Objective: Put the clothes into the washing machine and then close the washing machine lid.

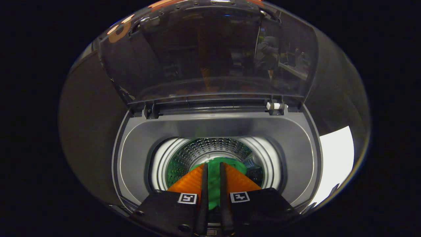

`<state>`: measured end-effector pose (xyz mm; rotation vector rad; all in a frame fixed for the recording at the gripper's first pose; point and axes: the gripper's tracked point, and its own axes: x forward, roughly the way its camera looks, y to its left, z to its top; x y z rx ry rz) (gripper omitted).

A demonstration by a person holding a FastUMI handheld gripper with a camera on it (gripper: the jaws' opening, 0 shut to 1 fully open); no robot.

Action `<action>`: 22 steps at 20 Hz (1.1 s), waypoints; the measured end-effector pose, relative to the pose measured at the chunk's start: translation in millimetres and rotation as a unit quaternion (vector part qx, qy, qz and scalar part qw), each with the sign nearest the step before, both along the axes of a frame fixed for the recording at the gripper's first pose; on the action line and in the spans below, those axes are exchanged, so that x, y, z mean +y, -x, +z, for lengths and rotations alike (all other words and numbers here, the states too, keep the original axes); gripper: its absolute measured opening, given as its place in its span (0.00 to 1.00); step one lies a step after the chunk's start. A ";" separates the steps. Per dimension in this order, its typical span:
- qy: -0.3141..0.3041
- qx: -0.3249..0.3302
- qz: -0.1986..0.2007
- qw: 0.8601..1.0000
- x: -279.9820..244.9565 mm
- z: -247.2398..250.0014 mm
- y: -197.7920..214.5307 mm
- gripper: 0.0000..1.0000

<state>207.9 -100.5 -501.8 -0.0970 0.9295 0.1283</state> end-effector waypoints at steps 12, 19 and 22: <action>0.000 -0.038 0.019 0.999 4.7 84.8 32.5 0.99; -0.013 -0.092 0.011 0.996 14.8 178.2 21.1 0.99; -0.035 -0.127 0.005 0.991 27.6 225.5 4.6 0.99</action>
